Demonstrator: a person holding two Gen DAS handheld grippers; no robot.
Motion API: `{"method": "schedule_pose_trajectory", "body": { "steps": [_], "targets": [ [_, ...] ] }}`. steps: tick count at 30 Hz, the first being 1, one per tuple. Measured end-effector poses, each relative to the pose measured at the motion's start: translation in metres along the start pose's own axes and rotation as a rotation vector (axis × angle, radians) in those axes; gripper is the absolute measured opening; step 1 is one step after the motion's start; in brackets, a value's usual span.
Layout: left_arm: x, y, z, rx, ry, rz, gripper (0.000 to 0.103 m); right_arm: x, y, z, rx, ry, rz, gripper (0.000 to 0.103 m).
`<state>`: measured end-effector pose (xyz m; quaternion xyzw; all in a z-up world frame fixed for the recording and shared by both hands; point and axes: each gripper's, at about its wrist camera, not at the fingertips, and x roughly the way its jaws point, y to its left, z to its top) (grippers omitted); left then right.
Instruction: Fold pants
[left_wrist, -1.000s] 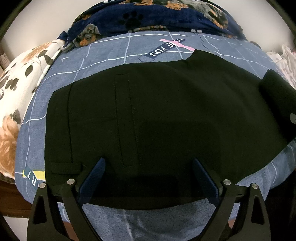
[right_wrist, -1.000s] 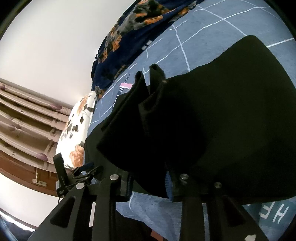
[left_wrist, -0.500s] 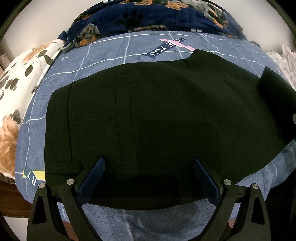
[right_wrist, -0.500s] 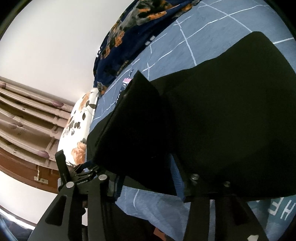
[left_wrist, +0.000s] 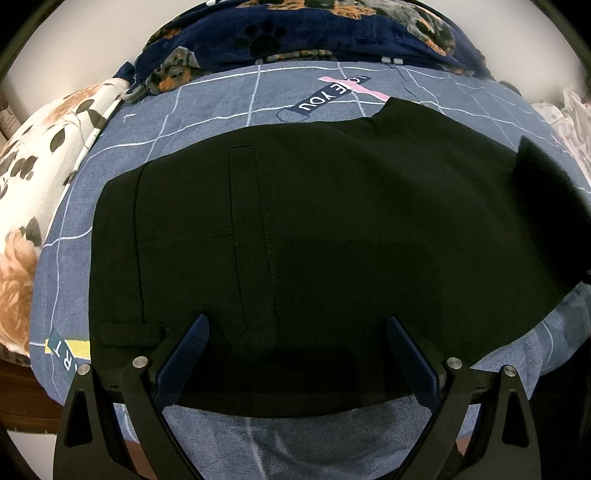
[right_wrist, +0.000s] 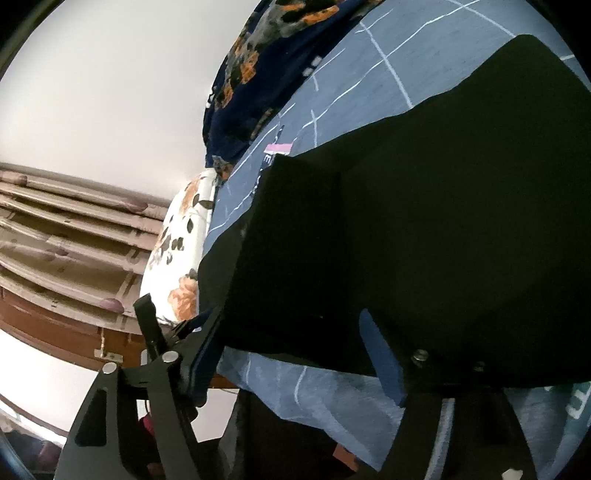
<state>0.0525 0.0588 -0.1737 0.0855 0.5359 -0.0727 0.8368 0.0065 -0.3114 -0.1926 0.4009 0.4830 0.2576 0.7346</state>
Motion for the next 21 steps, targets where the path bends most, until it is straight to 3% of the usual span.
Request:
{"method": "schedule_pose_trajectory", "body": {
  "steps": [14, 18, 21],
  "targets": [
    [-0.001, 0.000, 0.000, 0.000, -0.004, 0.003, 0.096, 0.007, -0.011, -0.001, 0.094, 0.037, 0.109, 0.075],
    [-0.013, 0.001, 0.001, 0.003, -0.065, -0.010, 0.096, 0.006, -0.015, -0.001, 0.120, 0.046, 0.142, 0.076],
    [-0.038, -0.004, 0.002, 0.023, -0.147, -0.097, 0.096, 0.003, -0.020, 0.000, 0.171, 0.058, 0.187, 0.078]
  ]
}}
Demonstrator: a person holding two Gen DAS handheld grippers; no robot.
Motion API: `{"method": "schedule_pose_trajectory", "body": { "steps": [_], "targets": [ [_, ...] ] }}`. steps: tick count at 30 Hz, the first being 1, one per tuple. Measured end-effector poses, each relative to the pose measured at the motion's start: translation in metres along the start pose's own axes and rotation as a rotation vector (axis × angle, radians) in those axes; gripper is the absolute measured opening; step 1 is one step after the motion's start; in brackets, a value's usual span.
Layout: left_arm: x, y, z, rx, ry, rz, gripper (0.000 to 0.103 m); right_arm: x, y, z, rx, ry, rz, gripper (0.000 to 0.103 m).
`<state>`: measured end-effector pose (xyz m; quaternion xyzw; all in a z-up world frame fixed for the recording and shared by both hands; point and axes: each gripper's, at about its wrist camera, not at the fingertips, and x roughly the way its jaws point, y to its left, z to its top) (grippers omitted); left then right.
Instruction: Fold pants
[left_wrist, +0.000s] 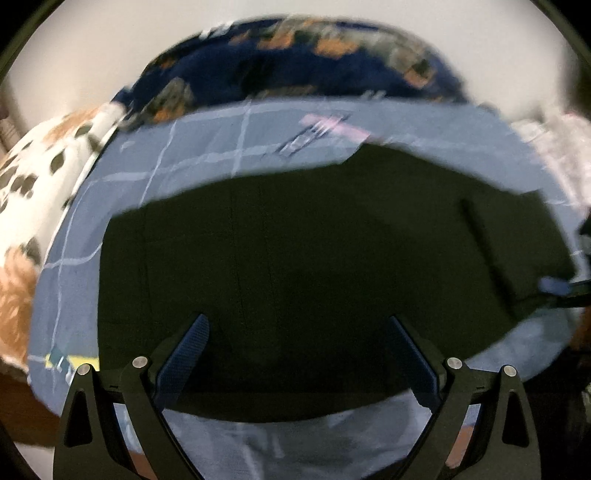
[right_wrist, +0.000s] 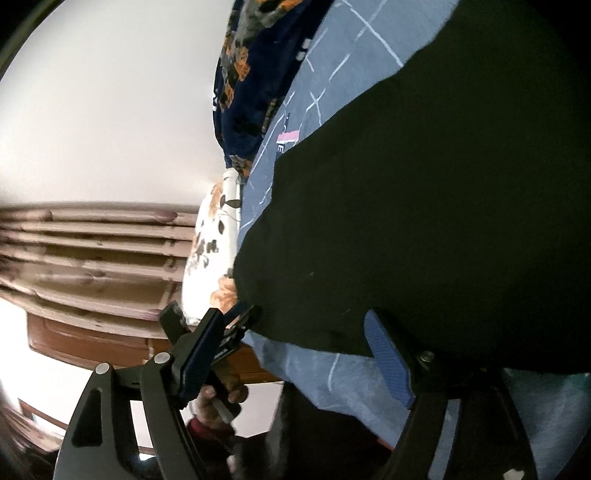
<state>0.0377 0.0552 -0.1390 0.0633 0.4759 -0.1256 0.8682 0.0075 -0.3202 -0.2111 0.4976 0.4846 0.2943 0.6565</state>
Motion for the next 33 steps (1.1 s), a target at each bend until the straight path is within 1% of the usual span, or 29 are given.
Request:
{"method": "schedule_pose_trajectory", "body": {
  "steps": [2, 4, 5, 6, 9, 10, 11, 12, 13, 14, 16, 18, 21, 23, 25, 29, 32, 33],
  "targets": [
    [-0.016, -0.012, 0.003, 0.039, -0.052, -0.045, 0.096, -0.012, -0.003, 0.001, 0.032, -0.017, 0.038, 0.079],
    [-0.027, -0.025, 0.006, 0.083, -0.080, -0.093, 0.096, -0.038, -0.003, 0.005, 0.046, -0.085, 0.053, 0.079],
    [-0.030, -0.034, 0.011, 0.101, -0.085, -0.115, 0.096, -0.053, -0.003, 0.007, 0.044, -0.124, 0.063, 0.079],
    [-0.032, -0.041, 0.013, 0.115, -0.088, -0.141, 0.096, -0.076, -0.004, 0.009, 0.043, -0.184, 0.064, 0.079],
    [-0.030, -0.065, 0.028, 0.136, -0.094, -0.248, 0.096, -0.136, -0.008, 0.010, 0.032, -0.348, 0.021, 0.079],
    [-0.027, -0.072, 0.035, 0.137, -0.094, -0.274, 0.096, -0.152, -0.011, 0.009, 0.029, -0.389, 0.006, 0.078],
    [-0.023, -0.084, 0.042, 0.133, -0.091, -0.314, 0.096, -0.168, -0.014, 0.008, 0.032, -0.432, -0.016, 0.076],
    [-0.016, -0.094, 0.049, 0.126, -0.082, -0.350, 0.095, -0.184, -0.017, 0.007, 0.036, -0.472, -0.033, 0.065],
    [-0.010, -0.102, 0.053, 0.119, -0.074, -0.380, 0.094, -0.191, -0.018, 0.007, 0.032, -0.487, -0.037, 0.050],
    [-0.005, -0.113, 0.057, 0.114, -0.068, -0.400, 0.094, -0.196, -0.018, 0.009, 0.025, -0.493, -0.047, 0.044],
    [0.006, -0.128, 0.064, 0.115, -0.062, -0.424, 0.092, -0.196, -0.015, 0.016, 0.001, -0.482, -0.095, 0.031],
    [0.020, -0.144, 0.068, 0.130, -0.055, -0.430, 0.091, -0.185, -0.011, 0.027, -0.043, -0.440, -0.117, 0.025],
    [0.033, -0.162, 0.069, 0.151, -0.054, -0.433, 0.090, -0.167, -0.008, 0.048, -0.094, -0.382, -0.160, 0.023],
    [0.040, -0.172, 0.068, 0.167, -0.058, -0.433, 0.090, -0.157, -0.011, 0.064, -0.108, -0.361, -0.161, 0.020],
    [0.047, -0.180, 0.065, 0.194, -0.054, -0.418, 0.090, -0.147, -0.011, 0.081, -0.138, -0.341, -0.190, 0.018],
    [0.066, -0.190, 0.060, 0.219, -0.011, -0.386, 0.090, -0.129, -0.014, 0.106, -0.183, -0.297, -0.247, 0.018],
    [0.077, -0.189, 0.057, 0.195, 0.026, -0.381, 0.090, -0.123, -0.031, 0.118, -0.158, -0.281, -0.298, 0.017],
    [0.078, -0.189, 0.057, 0.193, 0.023, -0.382, 0.090, -0.122, -0.040, 0.120, -0.135, -0.275, -0.308, 0.015]
  ]
}}
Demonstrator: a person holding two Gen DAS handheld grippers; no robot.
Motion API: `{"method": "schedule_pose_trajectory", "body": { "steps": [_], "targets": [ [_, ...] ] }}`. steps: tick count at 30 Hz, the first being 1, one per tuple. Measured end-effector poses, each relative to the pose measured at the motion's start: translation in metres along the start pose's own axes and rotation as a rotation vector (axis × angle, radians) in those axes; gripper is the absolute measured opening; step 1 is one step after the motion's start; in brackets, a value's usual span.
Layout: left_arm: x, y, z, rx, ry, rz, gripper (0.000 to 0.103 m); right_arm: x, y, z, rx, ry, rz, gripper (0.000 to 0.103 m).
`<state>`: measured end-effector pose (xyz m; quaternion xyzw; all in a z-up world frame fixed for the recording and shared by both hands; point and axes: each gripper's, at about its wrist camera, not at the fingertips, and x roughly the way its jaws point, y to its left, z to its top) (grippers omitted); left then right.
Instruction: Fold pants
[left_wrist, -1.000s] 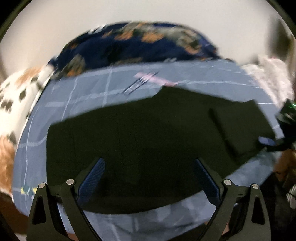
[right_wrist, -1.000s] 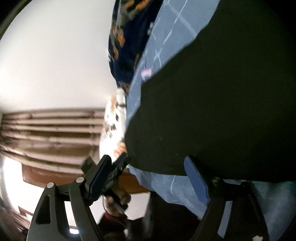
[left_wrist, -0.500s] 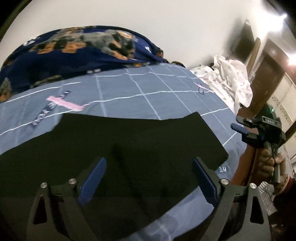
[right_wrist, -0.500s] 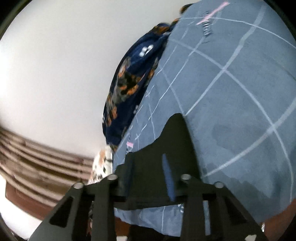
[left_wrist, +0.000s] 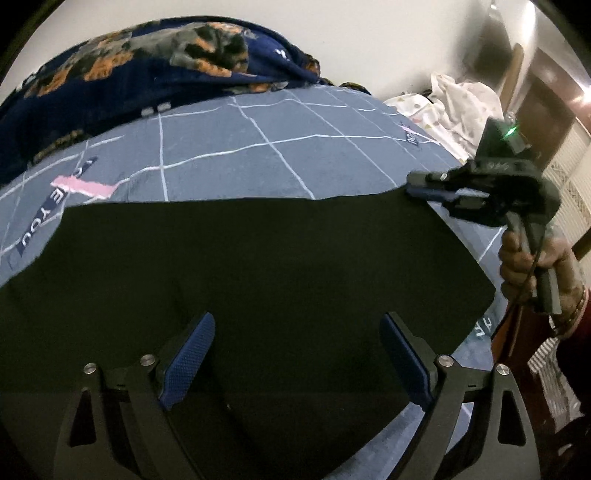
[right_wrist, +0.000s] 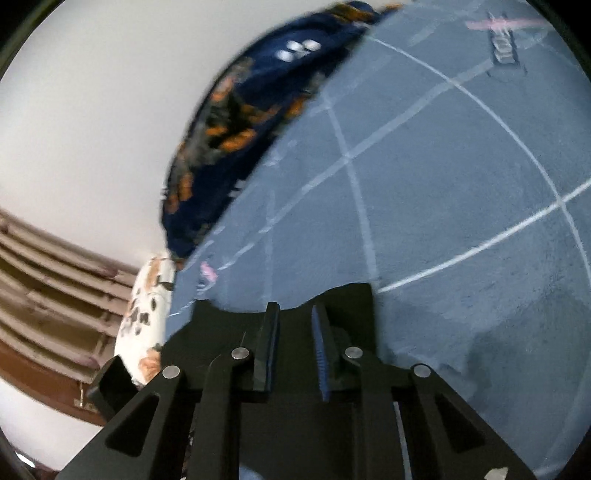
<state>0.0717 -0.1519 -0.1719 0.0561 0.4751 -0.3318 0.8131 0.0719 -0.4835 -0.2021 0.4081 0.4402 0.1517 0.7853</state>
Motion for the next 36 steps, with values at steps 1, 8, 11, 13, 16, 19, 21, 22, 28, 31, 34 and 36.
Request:
{"method": "schedule_pose_trajectory", "body": {
  "steps": [1, 8, 11, 13, 16, 19, 21, 22, 28, 31, 34, 36],
  "targets": [
    [0.000, -0.001, 0.000, 0.002, -0.003, 0.002, 0.090, 0.004, -0.008, 0.000, 0.025, 0.008, -0.017, 0.004],
    [0.004, -0.011, 0.000, 0.059, 0.021, 0.051, 0.090, 0.008, -0.045, -0.006, 0.178, -0.008, 0.086, 0.000],
    [0.004, -0.012, -0.001, 0.071, 0.025, 0.062, 0.091, 0.003, -0.045, -0.008, 0.179, -0.006, 0.089, 0.000],
    [0.004, -0.012, -0.001, 0.071, 0.028, 0.064, 0.091, -0.005, -0.037, -0.011, 0.142, -0.014, 0.087, 0.006],
    [0.004, -0.012, 0.000, 0.069, 0.026, 0.062, 0.091, -0.022, -0.029, -0.025, 0.099, 0.001, 0.111, 0.009],
    [0.004, -0.013, -0.001, 0.079, 0.020, 0.066, 0.091, -0.042, -0.024, -0.050, 0.055, 0.027, 0.164, 0.010],
    [0.005, -0.014, -0.001, 0.086, 0.018, 0.070, 0.091, -0.052, -0.023, -0.071, 0.028, 0.052, 0.180, 0.010],
    [0.005, -0.014, -0.001, 0.085, 0.016, 0.069, 0.091, -0.053, -0.023, -0.079, 0.023, 0.064, 0.172, 0.010],
    [-0.014, 0.010, 0.006, -0.060, -0.007, -0.025, 0.091, -0.057, -0.044, -0.116, 0.092, 0.084, 0.138, 0.005],
    [-0.036, 0.040, 0.011, -0.181, -0.058, -0.050, 0.091, -0.072, -0.020, -0.111, 0.024, 0.031, 0.154, 0.012],
    [-0.055, 0.071, 0.008, -0.288, -0.082, -0.029, 0.091, -0.064, 0.016, -0.112, -0.027, 0.085, 0.256, 0.020],
    [-0.064, 0.087, 0.002, -0.328, -0.086, -0.008, 0.091, -0.042, 0.033, -0.122, 0.032, 0.151, 0.353, 0.041]
  ]
}}
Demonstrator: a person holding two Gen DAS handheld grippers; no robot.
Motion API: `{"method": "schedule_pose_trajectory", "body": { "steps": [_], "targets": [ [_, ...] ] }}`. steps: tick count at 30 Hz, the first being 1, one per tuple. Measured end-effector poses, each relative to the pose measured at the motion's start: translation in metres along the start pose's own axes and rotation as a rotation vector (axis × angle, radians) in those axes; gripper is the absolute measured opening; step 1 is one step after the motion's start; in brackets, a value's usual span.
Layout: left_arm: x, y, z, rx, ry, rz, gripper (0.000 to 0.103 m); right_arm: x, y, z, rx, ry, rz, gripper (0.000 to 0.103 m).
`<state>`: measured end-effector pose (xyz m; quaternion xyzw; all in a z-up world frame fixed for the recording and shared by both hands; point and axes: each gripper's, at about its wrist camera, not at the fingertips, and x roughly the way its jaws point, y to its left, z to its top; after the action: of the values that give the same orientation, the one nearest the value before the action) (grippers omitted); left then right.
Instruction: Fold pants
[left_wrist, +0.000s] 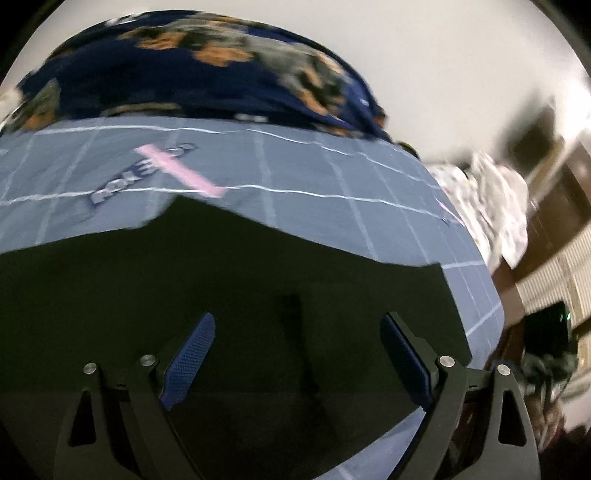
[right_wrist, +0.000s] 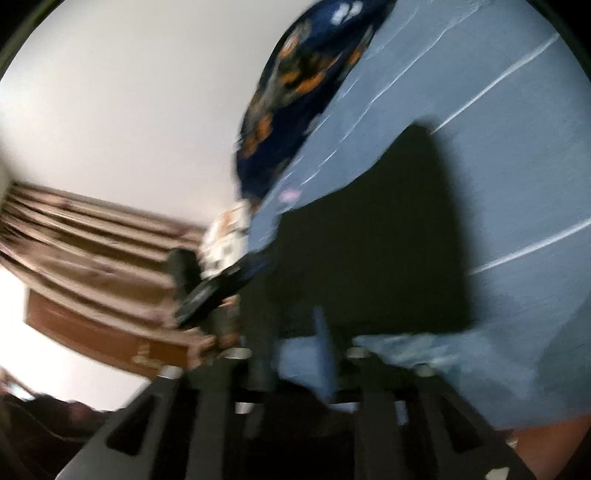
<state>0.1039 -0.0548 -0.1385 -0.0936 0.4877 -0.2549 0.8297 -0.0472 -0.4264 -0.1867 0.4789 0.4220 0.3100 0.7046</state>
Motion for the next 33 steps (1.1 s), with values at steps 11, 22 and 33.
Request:
{"method": "schedule_pose_trajectory", "body": {
  "steps": [11, 22, 33],
  "targets": [
    [-0.023, 0.017, -0.025, 0.044, 0.022, 0.054, 0.091, 0.114, -0.014, -0.020, 0.257, 0.134, -0.036, 0.044],
    [-0.019, 0.016, -0.039, 0.086, 0.045, 0.022, 0.091, 0.128, -0.020, -0.023, 0.380, 0.025, -0.112, 0.042],
    [-0.023, 0.032, -0.038, 0.011, 0.035, -0.016, 0.091, 0.136, -0.012, -0.033, 0.476, -0.076, -0.118, 0.050]
  ]
}}
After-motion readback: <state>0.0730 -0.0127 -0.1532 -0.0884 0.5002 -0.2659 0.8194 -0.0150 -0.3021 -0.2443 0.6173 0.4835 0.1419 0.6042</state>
